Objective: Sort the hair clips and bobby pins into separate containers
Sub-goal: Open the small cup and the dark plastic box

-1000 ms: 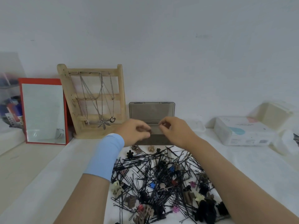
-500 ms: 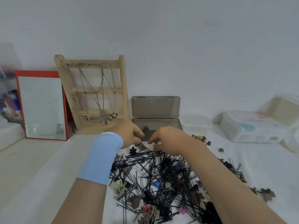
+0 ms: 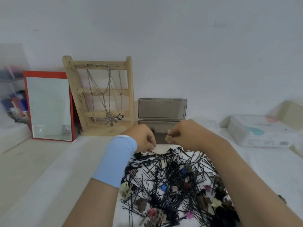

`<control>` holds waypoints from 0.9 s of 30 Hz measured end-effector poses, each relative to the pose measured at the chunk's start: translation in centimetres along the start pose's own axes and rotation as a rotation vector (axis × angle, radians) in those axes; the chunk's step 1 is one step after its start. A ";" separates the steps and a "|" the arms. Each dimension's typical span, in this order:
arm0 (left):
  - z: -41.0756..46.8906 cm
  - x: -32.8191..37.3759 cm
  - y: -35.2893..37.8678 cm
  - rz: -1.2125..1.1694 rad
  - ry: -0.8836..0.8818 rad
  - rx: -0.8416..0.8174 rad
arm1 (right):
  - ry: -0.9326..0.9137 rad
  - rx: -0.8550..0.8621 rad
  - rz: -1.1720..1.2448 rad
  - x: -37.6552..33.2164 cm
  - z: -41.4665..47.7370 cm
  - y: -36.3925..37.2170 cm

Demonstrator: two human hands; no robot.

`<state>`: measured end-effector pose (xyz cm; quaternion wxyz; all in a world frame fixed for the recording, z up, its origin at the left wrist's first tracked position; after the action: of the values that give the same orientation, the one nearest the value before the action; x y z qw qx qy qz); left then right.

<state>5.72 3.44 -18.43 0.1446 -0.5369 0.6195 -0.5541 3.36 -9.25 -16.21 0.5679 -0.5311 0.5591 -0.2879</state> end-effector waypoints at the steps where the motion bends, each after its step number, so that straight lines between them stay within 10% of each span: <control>1: -0.4 0.1 -0.7 -0.070 0.032 0.043 | 0.004 0.066 0.022 0.2 -0.1 -0.8; 6: -1.5 0.3 -4.7 -0.265 0.147 0.415 | 0.080 0.396 0.208 2.6 -0.5 -3.5; 27: -2.1 -3.1 -0.2 0.161 -0.177 -0.031 | -0.095 -0.129 -0.240 -7.8 3.0 4.4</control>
<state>5.36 7.19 -18.84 0.2343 -0.5345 0.6538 -0.4816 3.40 -0.01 -18.28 0.5197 -0.6425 0.4816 -0.2917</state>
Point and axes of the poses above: each hand's wrist, its own z-axis towards the middle knuckle, its own y-axis out of the palm, x = y × z, the point moved 10 cm from there along z, towards the middle knuckle, and after that the axes turned 14 degrees about -x, right-handed, at the moved point
